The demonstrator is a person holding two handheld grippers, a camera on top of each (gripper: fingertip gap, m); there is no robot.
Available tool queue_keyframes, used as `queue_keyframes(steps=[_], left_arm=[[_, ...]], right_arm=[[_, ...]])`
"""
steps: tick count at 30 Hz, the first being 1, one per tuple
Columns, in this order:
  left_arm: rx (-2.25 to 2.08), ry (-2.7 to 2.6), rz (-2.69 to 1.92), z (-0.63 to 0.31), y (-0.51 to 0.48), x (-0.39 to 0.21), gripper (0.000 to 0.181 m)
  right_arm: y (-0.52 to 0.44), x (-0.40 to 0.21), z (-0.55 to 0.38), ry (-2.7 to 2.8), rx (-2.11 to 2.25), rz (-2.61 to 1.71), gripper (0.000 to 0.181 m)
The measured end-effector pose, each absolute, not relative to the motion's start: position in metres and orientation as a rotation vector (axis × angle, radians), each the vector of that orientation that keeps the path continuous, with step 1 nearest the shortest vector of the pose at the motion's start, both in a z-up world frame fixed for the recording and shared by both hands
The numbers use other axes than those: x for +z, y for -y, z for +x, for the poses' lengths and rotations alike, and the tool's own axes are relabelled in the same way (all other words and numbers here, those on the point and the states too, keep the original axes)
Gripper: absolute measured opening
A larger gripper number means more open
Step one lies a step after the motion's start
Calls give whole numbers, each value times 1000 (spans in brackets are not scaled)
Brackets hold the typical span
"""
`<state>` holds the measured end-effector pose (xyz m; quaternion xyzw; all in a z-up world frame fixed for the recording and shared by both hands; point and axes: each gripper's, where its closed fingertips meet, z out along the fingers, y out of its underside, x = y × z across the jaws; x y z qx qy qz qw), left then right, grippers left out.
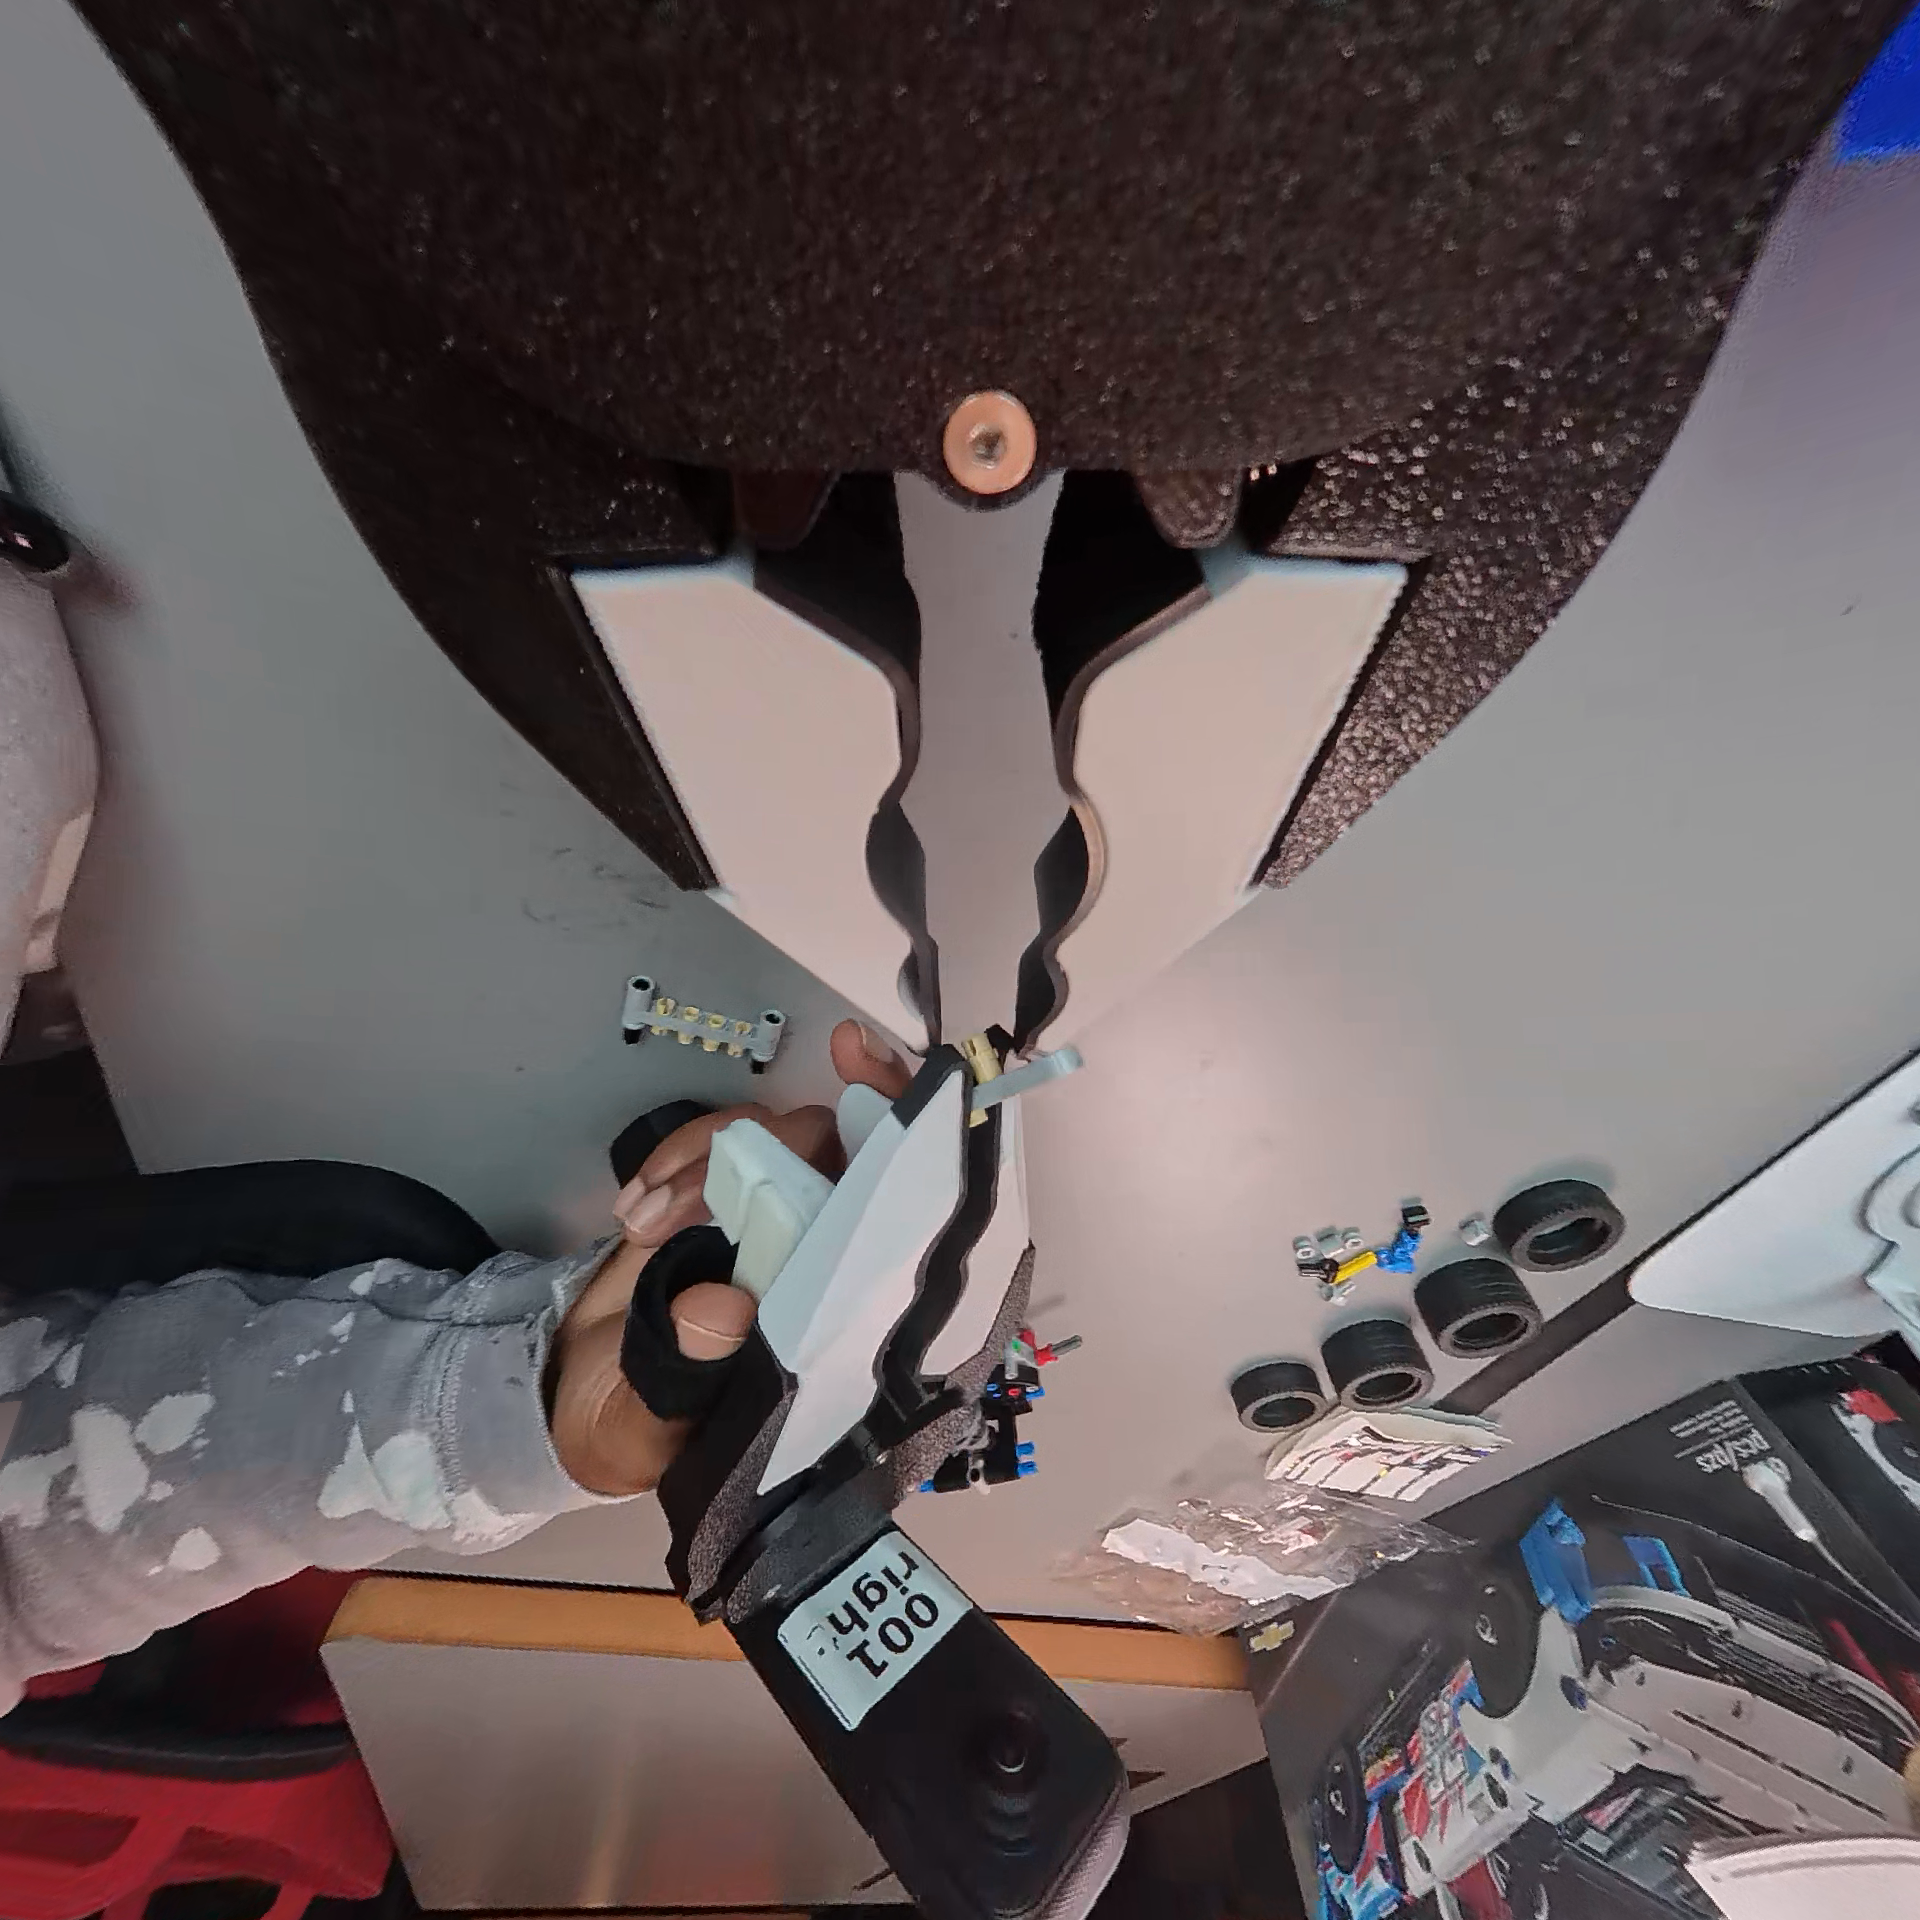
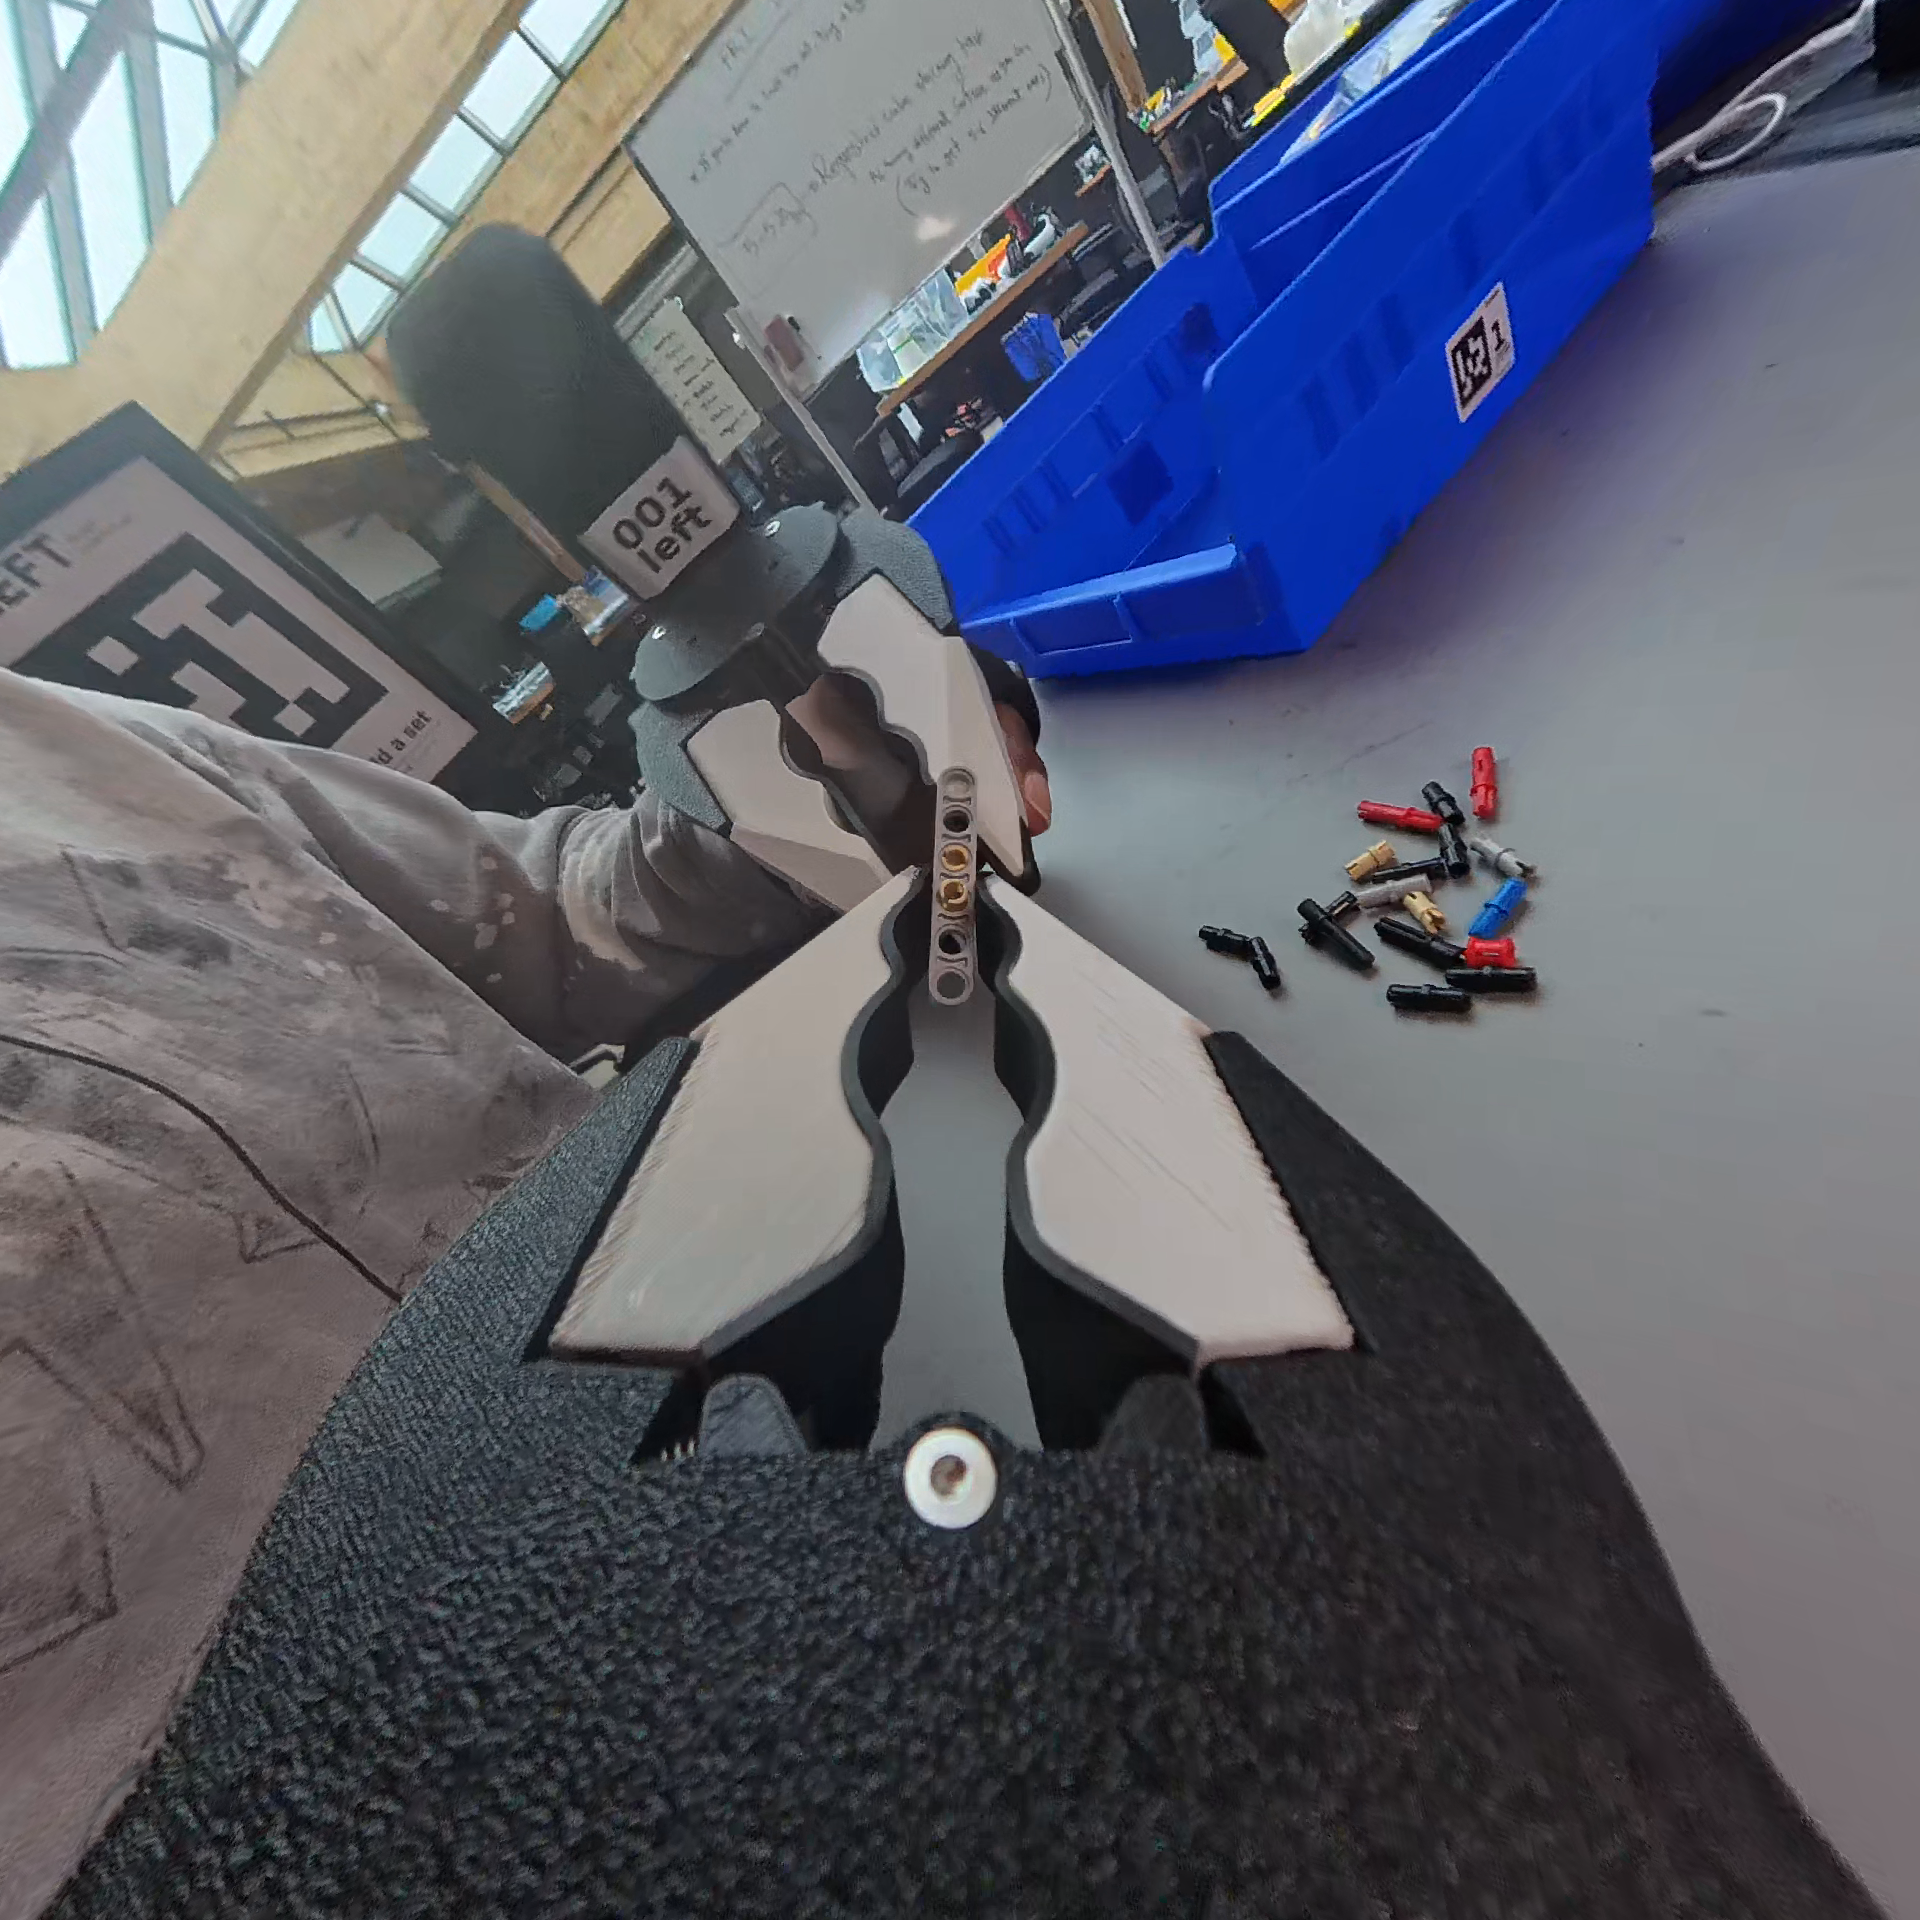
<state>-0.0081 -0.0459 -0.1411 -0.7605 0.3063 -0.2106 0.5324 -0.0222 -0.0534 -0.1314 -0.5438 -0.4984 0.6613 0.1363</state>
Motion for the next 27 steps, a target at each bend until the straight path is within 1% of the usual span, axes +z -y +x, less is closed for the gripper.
queue_keyframes(steps=[2,3,6,12,13,14,15,17,22,27], left_arm=[[-698,-685,-1817,-3,53,-138,16],[-789,-648,-1811,-2,55,-135,13],[-941,-594,-1804,0,59,-131,12],[-1013,-573,-1746,5,62,-122,9],[-1026,-559,-1732,6,61,-120,7],[-1030,-549,-1722,5,61,-118,0],[-1037,-550,-1713,6,61,-117,0],[-1069,-555,-1681,8,64,-112,0],[-1065,-529,-1700,6,62,-114,0],[-1105,-484,-1708,-1,60,-113,6]], right_arm=[[58,-126,-18,1497,1885,-1459,7],[60,-123,-17,1515,1858,-1408,7],[64,-119,-16,1561,1766,-1307,7],[66,-110,-12,1571,1756,-1256,7],[68,-108,-11,1576,1776,-1245,14],[70,-109,-10,1597,1782,-1249,22],[71,-108,-10,1602,1779,-1246,23],[72,-109,-10,1613,1747,-1232,18],[70,-112,-12,1622,1699,-1246,18],[64,-116,-9,1670,1587,-1228,15]])
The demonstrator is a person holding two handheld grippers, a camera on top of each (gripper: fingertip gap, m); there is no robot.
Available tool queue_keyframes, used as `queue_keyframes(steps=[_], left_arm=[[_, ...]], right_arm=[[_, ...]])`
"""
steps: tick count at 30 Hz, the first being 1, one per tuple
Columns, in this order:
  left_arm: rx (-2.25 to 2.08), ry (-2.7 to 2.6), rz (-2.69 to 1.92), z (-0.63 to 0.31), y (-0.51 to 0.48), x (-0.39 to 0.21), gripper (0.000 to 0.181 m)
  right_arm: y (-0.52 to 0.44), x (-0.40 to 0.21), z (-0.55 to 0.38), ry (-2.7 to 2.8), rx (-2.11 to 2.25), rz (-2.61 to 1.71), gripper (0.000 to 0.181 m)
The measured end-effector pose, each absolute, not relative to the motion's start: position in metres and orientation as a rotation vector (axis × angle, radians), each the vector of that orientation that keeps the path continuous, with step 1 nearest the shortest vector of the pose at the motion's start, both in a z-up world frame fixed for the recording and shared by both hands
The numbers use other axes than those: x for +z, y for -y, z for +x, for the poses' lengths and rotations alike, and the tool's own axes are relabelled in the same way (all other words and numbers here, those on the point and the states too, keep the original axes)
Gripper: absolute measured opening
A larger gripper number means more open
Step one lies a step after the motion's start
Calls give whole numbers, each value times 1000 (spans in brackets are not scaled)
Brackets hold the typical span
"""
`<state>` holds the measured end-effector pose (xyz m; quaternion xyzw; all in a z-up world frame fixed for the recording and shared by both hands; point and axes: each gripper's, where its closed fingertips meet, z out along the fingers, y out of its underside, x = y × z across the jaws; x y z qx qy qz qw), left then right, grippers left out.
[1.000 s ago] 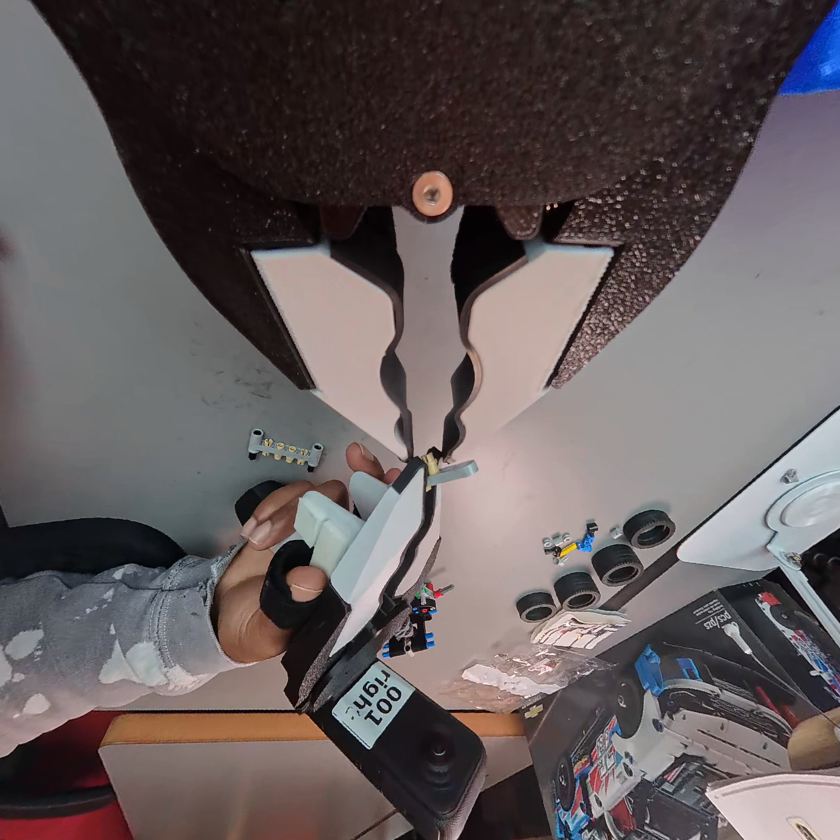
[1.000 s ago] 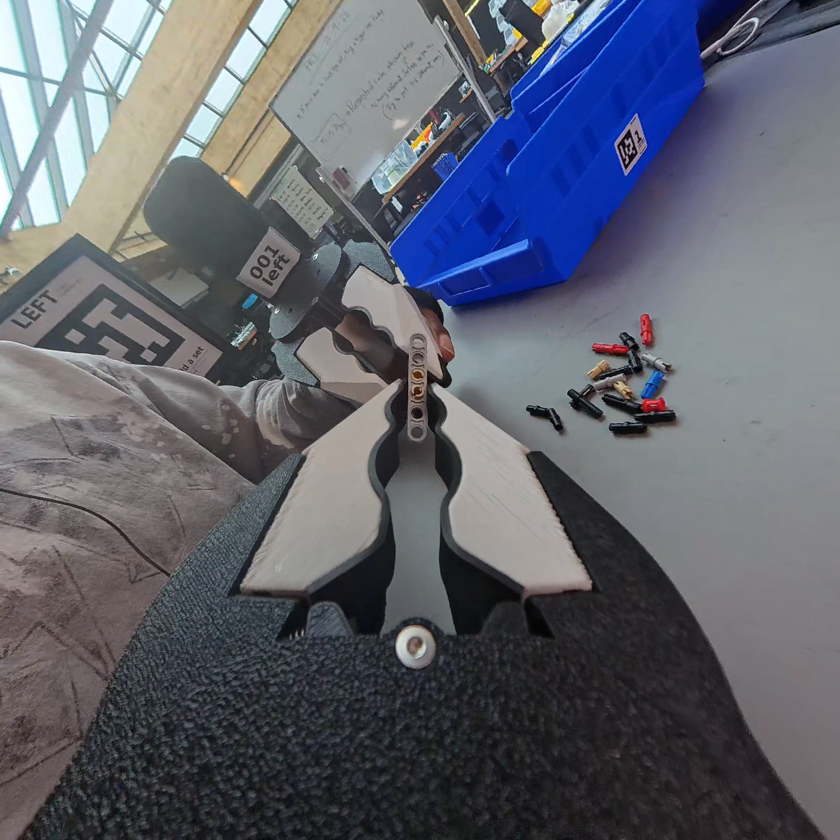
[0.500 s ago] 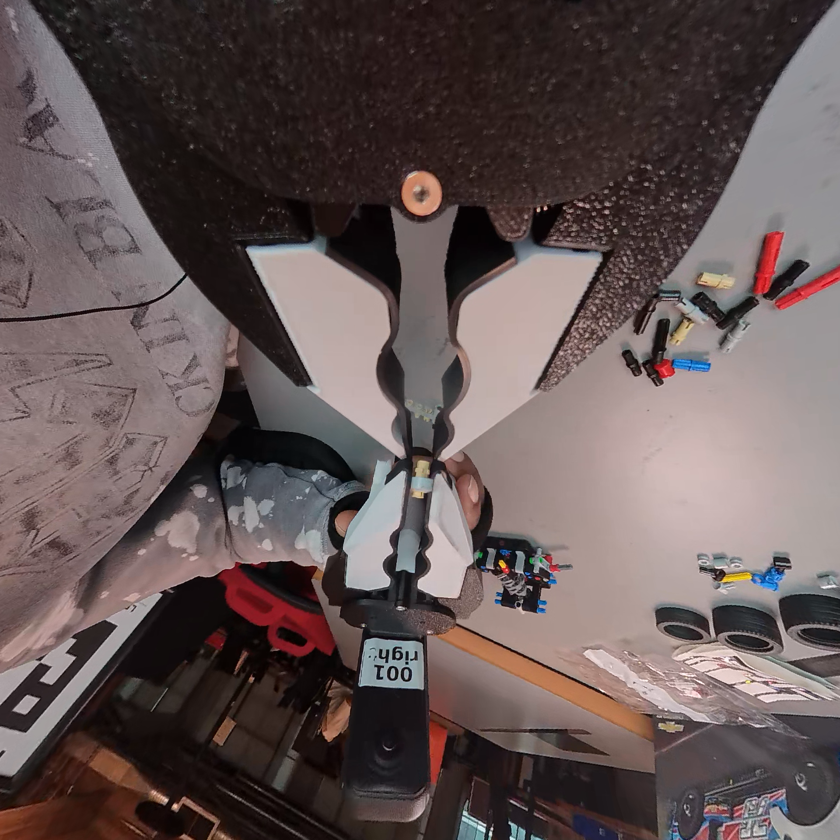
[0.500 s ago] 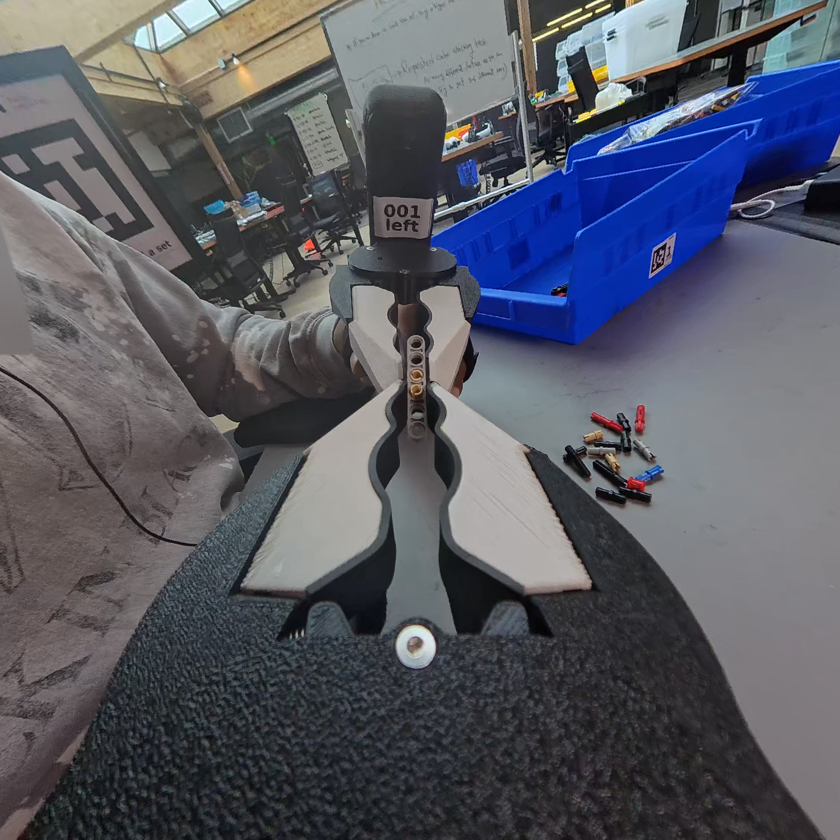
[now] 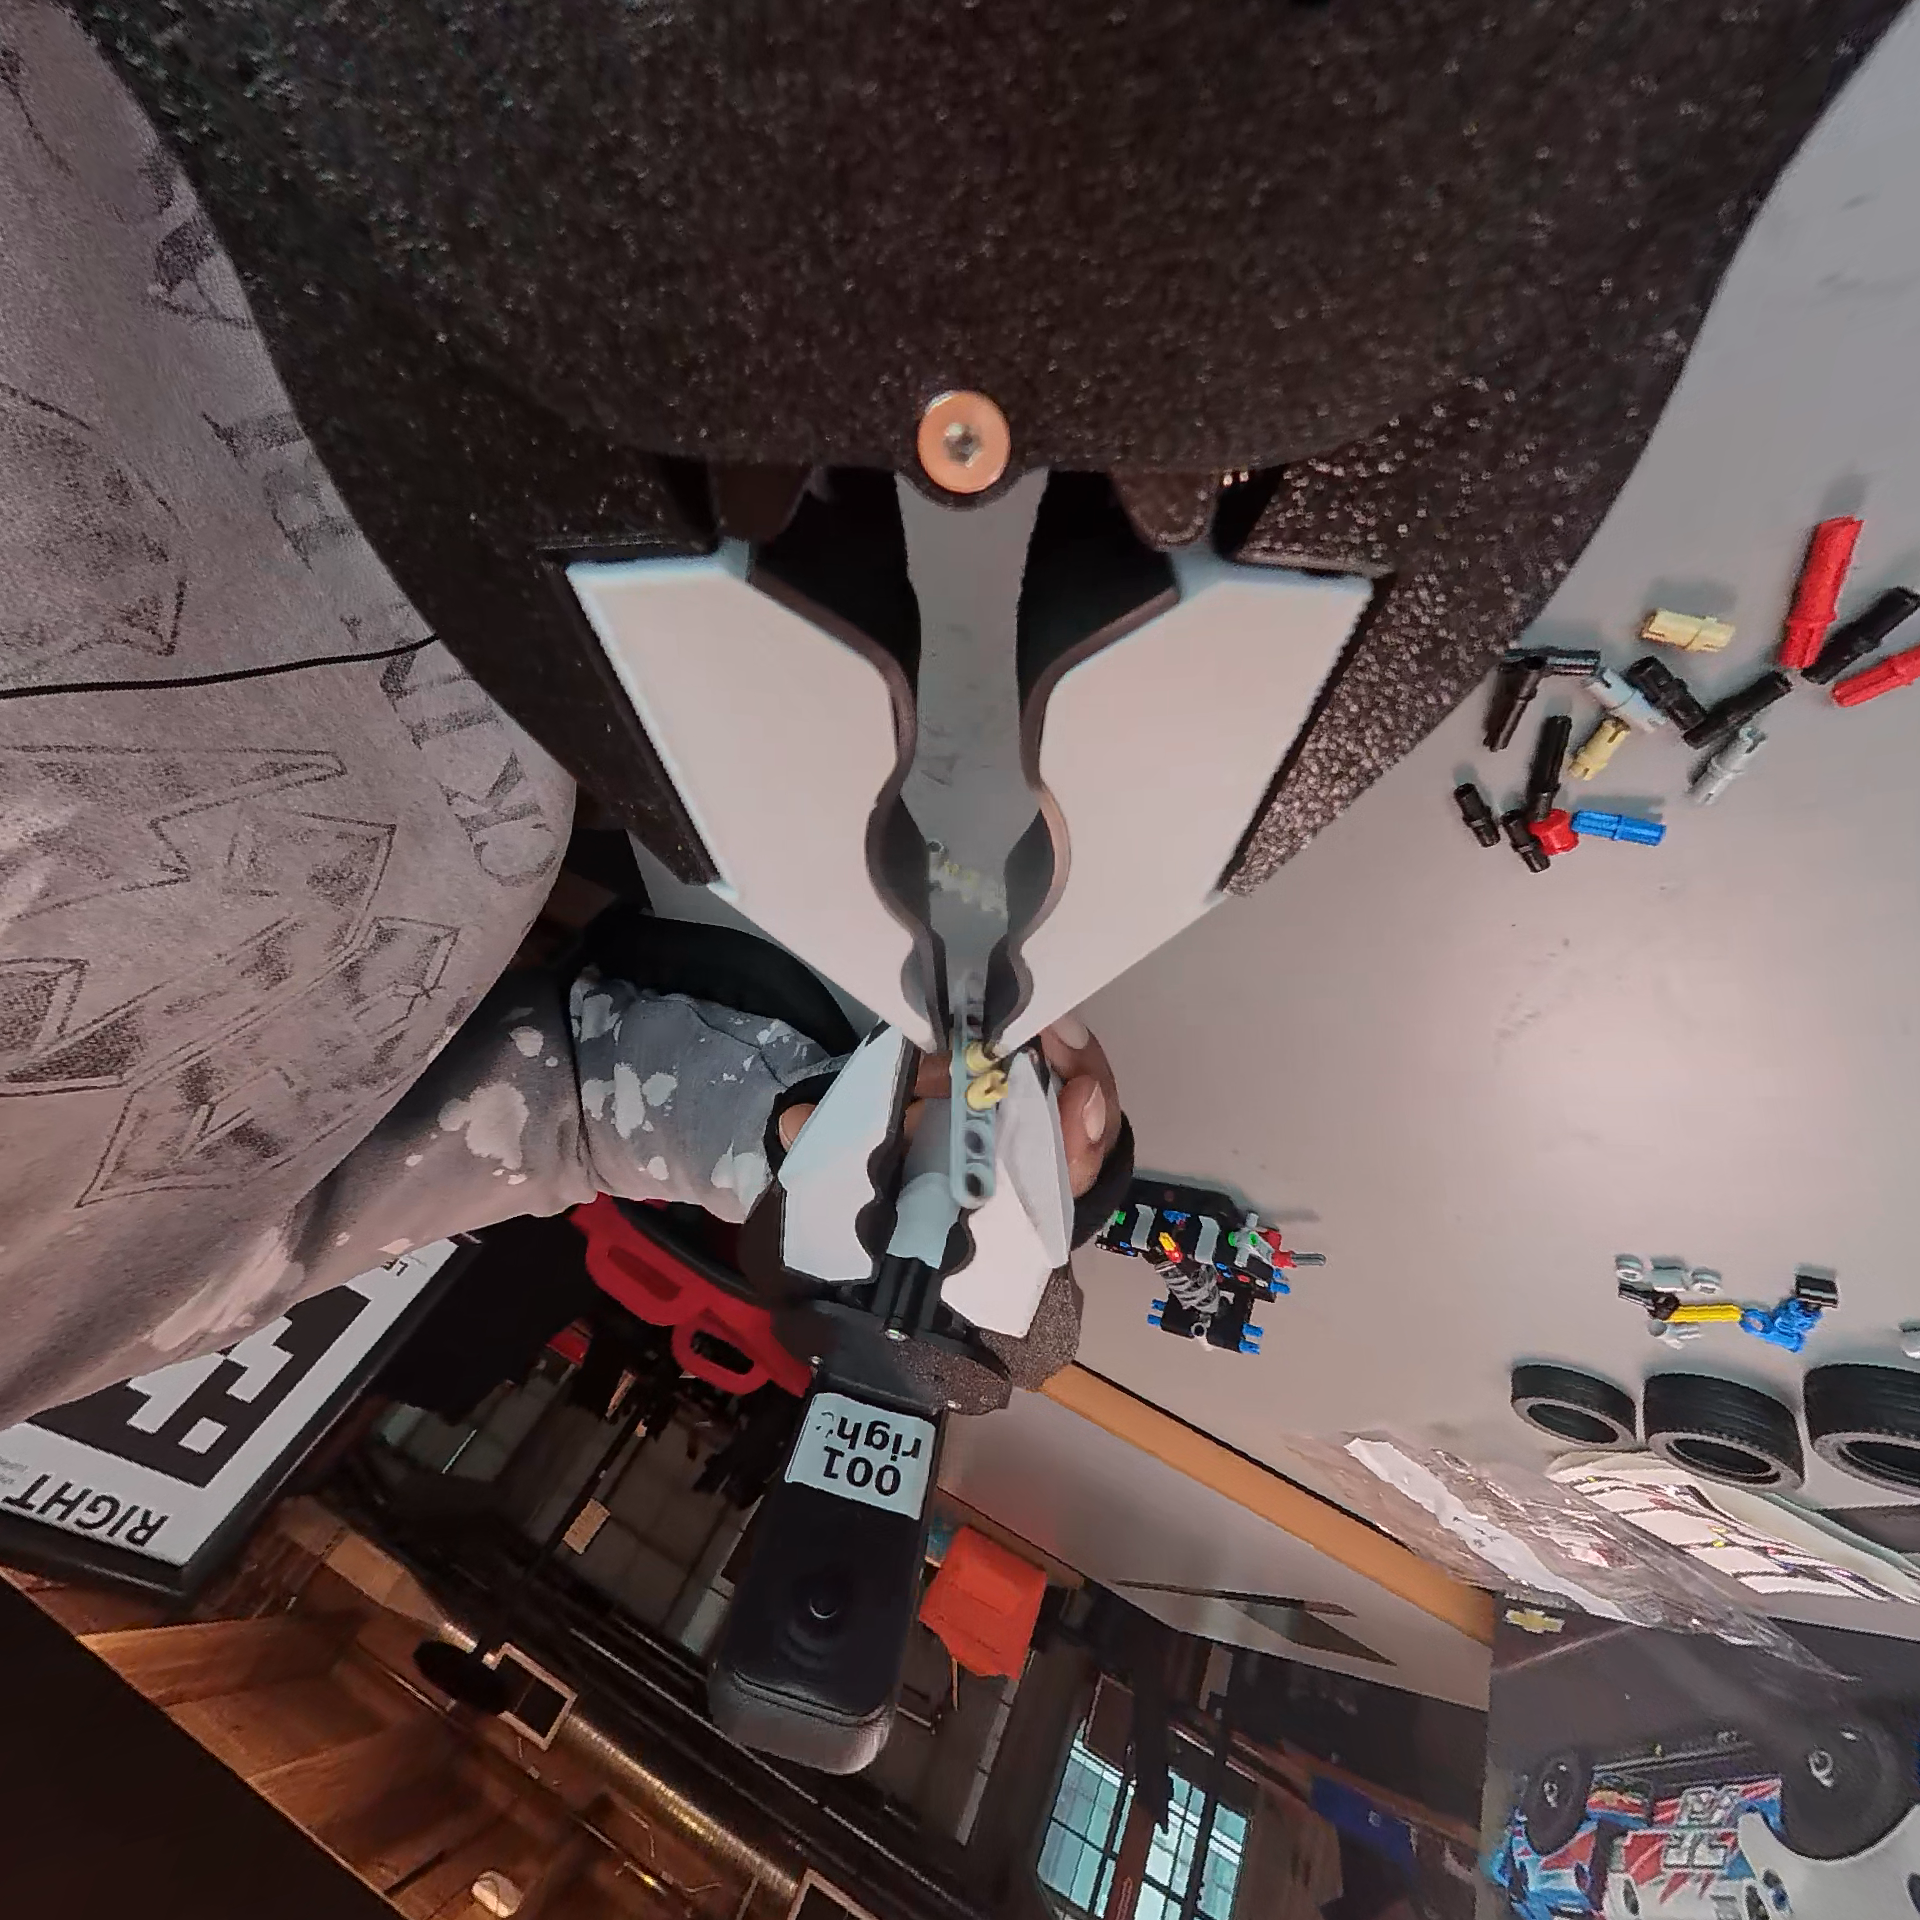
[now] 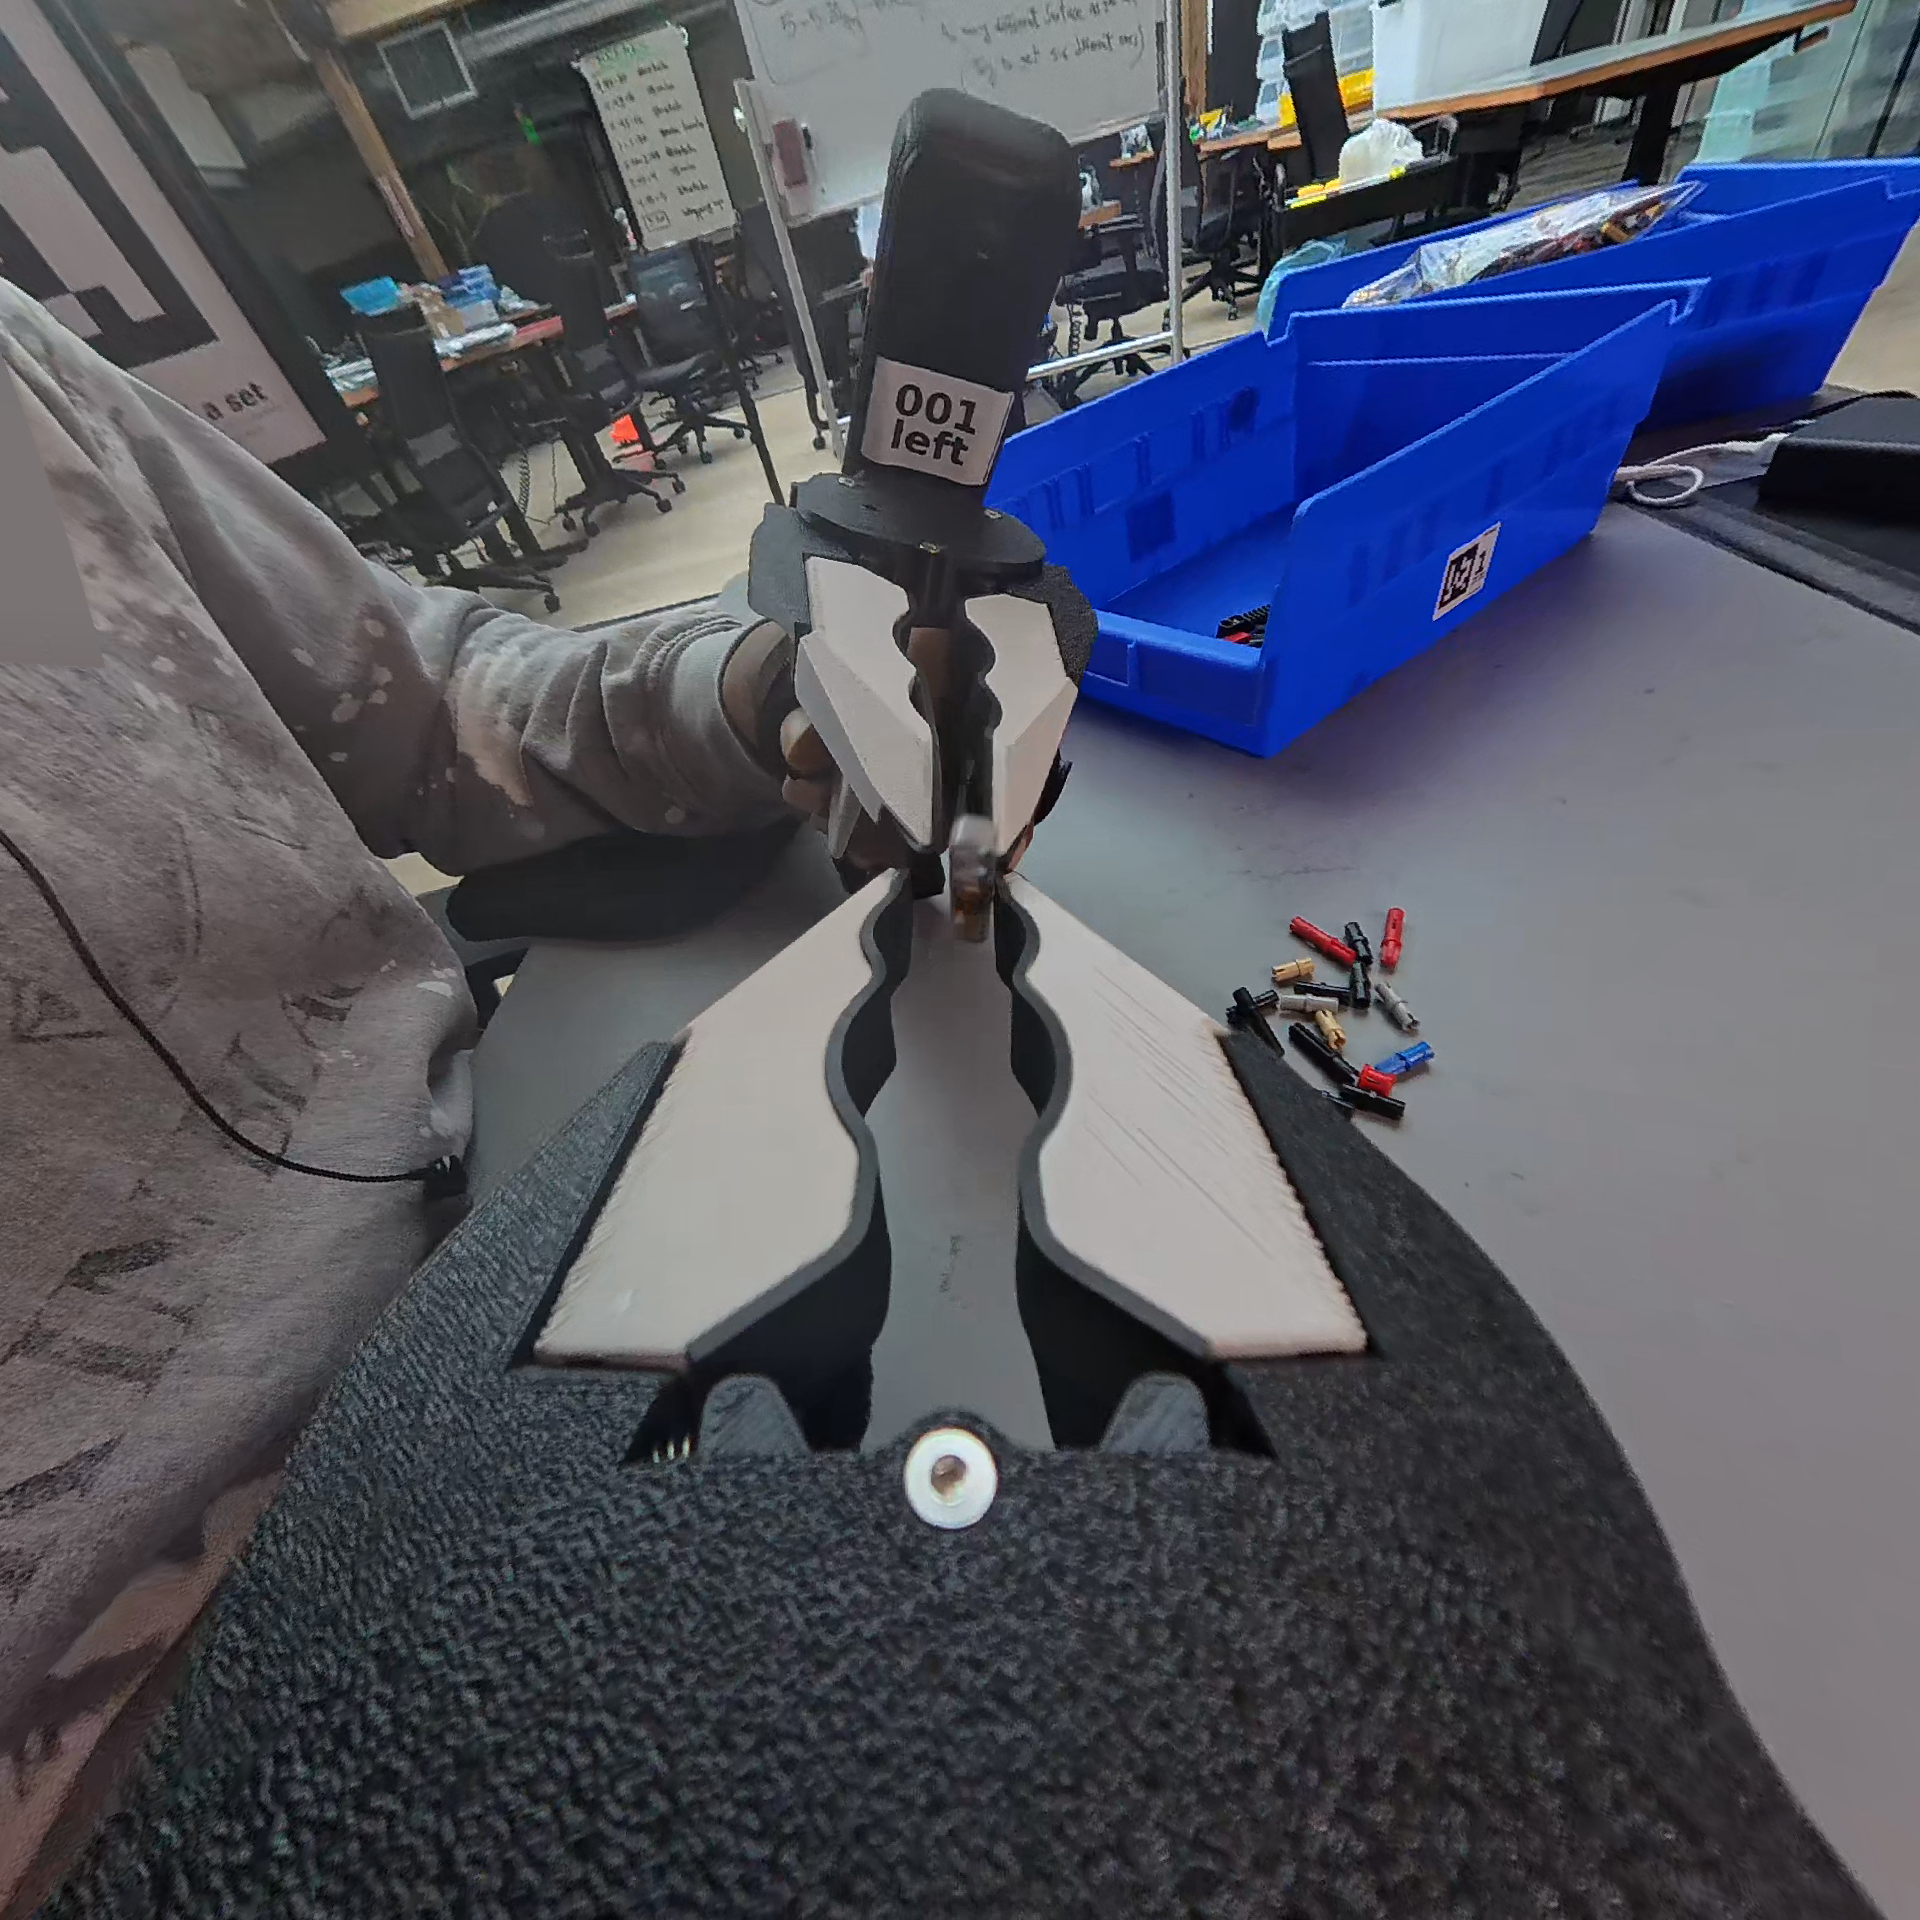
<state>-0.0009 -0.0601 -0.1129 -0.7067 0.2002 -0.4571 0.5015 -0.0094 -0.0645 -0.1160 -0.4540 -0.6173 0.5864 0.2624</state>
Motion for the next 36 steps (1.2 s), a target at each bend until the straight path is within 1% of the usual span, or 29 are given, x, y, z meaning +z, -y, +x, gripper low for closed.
queue_keyframes(steps=[1,6,12,14,16,17,19,22,29,30,33,36], left_arm=[[-1103,-476,-1711,-2,59,-113,8],[-1067,-512,-1742,-2,60,-118,19],[-864,-681,-1806,4,62,-137,27],[-866,-715,-1803,12,65,-139,23],[-863,-708,-1800,16,64,-139,7],[-853,-688,-1789,15,62,-137,6],[-910,-620,-1712,16,60,-122,5],[-1003,-488,-1618,16,54,-102,4],[-1005,-466,-1630,21,50,-105,4],[-1010,-483,-1652,21,51,-107,6],[-953,-466,-1681,6,47,-109,29],[-938,-474,-1635,-3,51,-100,30]], right_arm=[[64,-116,-8,1679,1588,-1229,7],[64,-119,-7,1687,1589,-1231,7],[63,-104,-6,1592,1721,-1241,7],[66,-104,-8,1585,1740,-1253,7],[70,-105,-11,1597,1726,-1251,7],[70,-102,-12,1574,1728,-1256,8],[69,-93,-15,1513,1766,-1265,14],[67,-81,-18,1434,1785,-1264,7],[65,-86,-17,1557,1572,-1225,7],[62,-88,-16,1600,1507,-1235,7],[51,-101,-5,1758,1313,-1276,7],[47,-123,5,1898,1129,-1305,7]])
